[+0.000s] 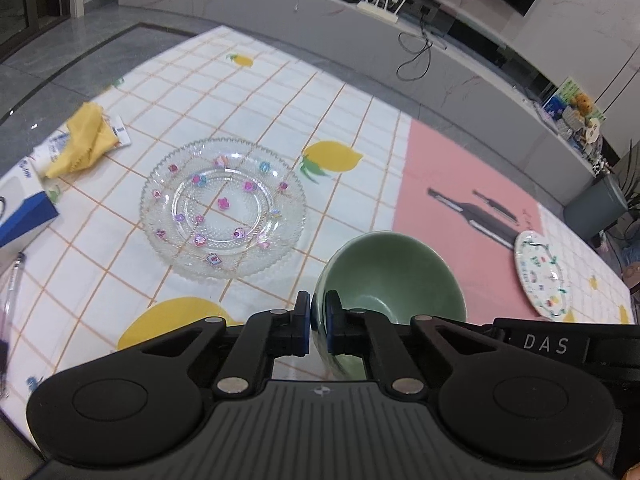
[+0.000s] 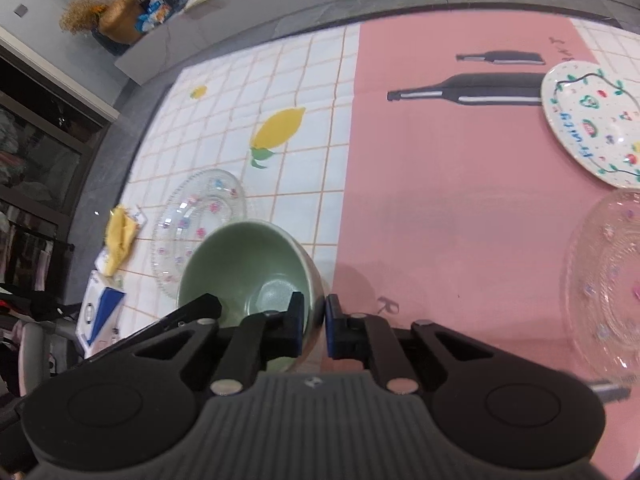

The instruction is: Organize plates and bowls

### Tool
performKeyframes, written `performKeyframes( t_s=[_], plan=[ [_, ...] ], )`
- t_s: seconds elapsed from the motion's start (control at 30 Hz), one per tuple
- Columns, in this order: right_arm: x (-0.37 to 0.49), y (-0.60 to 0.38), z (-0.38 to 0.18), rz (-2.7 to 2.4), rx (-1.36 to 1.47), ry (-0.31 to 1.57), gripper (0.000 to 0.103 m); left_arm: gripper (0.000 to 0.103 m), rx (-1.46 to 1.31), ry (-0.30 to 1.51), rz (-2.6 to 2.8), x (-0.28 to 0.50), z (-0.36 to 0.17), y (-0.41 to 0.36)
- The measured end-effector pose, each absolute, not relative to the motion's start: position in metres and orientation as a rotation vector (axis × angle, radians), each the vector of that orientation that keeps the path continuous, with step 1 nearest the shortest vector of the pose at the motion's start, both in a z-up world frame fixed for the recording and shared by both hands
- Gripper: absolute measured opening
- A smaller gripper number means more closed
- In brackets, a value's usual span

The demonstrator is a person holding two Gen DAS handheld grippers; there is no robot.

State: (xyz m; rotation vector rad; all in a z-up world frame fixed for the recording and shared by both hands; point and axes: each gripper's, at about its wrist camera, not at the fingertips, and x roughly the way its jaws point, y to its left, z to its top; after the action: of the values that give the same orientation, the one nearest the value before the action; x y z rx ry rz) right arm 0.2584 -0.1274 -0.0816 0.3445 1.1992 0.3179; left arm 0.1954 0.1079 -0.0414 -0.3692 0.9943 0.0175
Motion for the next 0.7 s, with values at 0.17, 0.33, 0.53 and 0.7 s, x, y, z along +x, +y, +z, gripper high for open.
performKeyframes(
  t_s=[0.17,0.33,0.53,0.7],
  plan=[
    [0.225,-0.144,-0.048,0.334,0.379,1.127,0.008,0.008,-0.37,0.929,0.001,0.166,-0.007,0.098],
    [0.185,-0.166,-0.022,0.342,0.417,1.058,0.009,0.008,-0.365,0.876,-0.026,0.132,0.018,0.081],
    [0.141,-0.194,-0.011,0.315,0.454,1.022,0.009,0.008,-0.364,0.882,-0.067,0.104,0.021,0.062],
    [0.118,-0.213,-0.026,0.289,0.505,1.055,0.009,0.008,-0.364,0.93,-0.079,0.089,0.007,0.052]
  ],
)
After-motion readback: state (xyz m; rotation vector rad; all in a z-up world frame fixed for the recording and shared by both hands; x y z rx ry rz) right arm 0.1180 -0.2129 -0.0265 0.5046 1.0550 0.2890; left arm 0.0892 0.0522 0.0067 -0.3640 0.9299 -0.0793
